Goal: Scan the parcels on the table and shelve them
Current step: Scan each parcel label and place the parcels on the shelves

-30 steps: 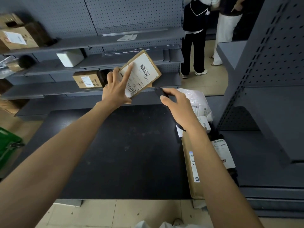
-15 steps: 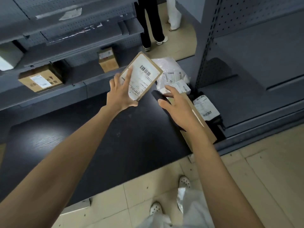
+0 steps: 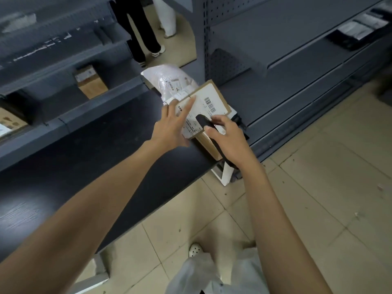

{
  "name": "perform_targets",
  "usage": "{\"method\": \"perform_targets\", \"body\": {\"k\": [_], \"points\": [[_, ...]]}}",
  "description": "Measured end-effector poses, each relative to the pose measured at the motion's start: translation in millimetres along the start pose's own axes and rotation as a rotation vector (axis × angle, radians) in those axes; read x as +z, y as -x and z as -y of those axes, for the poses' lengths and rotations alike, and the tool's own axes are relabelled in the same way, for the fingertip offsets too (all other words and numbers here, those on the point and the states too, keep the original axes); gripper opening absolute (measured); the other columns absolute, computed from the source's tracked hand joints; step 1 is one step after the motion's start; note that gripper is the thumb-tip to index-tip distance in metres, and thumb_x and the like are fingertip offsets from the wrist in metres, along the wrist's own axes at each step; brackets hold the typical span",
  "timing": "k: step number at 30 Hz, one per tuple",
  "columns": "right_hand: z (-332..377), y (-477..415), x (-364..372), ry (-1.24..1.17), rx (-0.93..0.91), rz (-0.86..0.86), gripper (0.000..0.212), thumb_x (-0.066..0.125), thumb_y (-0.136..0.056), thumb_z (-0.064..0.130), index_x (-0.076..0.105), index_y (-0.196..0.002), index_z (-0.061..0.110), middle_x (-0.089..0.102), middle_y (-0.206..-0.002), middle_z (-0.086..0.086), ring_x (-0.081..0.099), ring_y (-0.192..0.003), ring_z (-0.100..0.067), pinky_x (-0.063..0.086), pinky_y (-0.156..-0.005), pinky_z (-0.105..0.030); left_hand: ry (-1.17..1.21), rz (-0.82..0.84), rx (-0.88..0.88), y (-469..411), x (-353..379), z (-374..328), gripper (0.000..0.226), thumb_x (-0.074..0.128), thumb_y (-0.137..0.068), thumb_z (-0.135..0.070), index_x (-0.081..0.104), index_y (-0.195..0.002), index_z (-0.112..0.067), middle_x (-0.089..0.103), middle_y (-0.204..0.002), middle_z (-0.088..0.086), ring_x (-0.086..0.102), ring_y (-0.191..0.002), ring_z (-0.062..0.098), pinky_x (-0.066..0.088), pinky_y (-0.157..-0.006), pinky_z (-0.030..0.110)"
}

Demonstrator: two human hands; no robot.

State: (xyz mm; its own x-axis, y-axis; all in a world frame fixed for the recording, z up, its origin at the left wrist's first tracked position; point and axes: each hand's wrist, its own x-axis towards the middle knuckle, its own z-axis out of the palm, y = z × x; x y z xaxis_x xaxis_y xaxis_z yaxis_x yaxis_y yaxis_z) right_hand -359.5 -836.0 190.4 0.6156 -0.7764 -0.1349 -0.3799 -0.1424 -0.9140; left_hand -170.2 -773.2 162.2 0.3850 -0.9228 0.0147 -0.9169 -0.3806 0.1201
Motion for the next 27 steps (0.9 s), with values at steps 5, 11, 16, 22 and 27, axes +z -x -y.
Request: {"method": "perform_targets", "body": {"k": [5, 11, 16, 22, 27], "points": [[-30.9, 21.4, -65.4, -0.024, 0.001, -0.051, 0.041, 0.06, -0.097, 0.037, 0.057, -0.136, 0.026, 0.056, -0.139, 0.006, 0.053, -0.121, -0.012, 0.046, -0.099, -0.032, -0.009, 0.023, 0.147, -11.8, 8.4, -87.6, 0.13, 0.086, -0.062, -0.04, -0.003, -0.156, -0.038, 0.016, -0.154, 0.014, 0.019, -0.138, 0.037, 0.05, -0.084, 0.051], [-97.1, 49.0, -201.6, -0.027, 0.07, -0.193, 0.04, 0.061, -0.096, 0.036, 0.059, -0.134, 0.023, 0.06, -0.135, 0.003, 0.057, -0.116, -0.017, 0.05, -0.097, -0.038, -0.045, 0.062, 0.285, -50.9, 50.0, -238.6, 0.135, 0.087, -0.058, -0.046, -0.006, -0.155, -0.04, 0.019, -0.152, 0.012, 0.022, -0.136, 0.038, 0.052, -0.087, 0.056], [-147.8, 78.2, -329.4, -0.009, 0.106, -0.359, 0.04, 0.062, -0.095, 0.033, 0.062, -0.132, 0.017, 0.064, -0.128, 0.001, 0.059, -0.115, -0.02, 0.049, -0.1, -0.039, 0.026, 0.128, 0.398, -87.9, 66.1, -383.1, 0.132, 0.087, -0.063, -0.04, -0.008, -0.155, -0.039, 0.012, -0.154, 0.009, 0.017, -0.137, 0.034, 0.048, -0.088, 0.055], [-192.0, 108.2, -444.7, -0.038, 0.183, -0.541, 0.035, 0.062, -0.096, 0.032, 0.063, -0.129, 0.02, 0.063, -0.119, 0.007, 0.058, -0.111, -0.016, 0.041, -0.087, -0.025, -0.009, 0.152, 0.541, -131.0, 79.3, -512.4, 0.13, 0.083, -0.065, -0.046, -0.01, -0.155, -0.038, 0.012, -0.152, 0.009, 0.02, -0.133, 0.031, 0.049, -0.085, 0.05], [-224.2, 94.4, -502.2, -0.051, 0.232, -0.637, 0.037, 0.062, -0.095, 0.034, 0.063, -0.13, 0.023, 0.064, -0.124, 0.009, 0.059, -0.111, -0.013, 0.043, -0.087, -0.026, 0.049, 0.157, 0.56, -188.4, 86.8, -575.4, 0.134, 0.086, -0.062, -0.04, -0.012, -0.154, -0.039, 0.01, -0.152, 0.008, 0.02, -0.132, 0.031, 0.044, -0.079, 0.044]]}}
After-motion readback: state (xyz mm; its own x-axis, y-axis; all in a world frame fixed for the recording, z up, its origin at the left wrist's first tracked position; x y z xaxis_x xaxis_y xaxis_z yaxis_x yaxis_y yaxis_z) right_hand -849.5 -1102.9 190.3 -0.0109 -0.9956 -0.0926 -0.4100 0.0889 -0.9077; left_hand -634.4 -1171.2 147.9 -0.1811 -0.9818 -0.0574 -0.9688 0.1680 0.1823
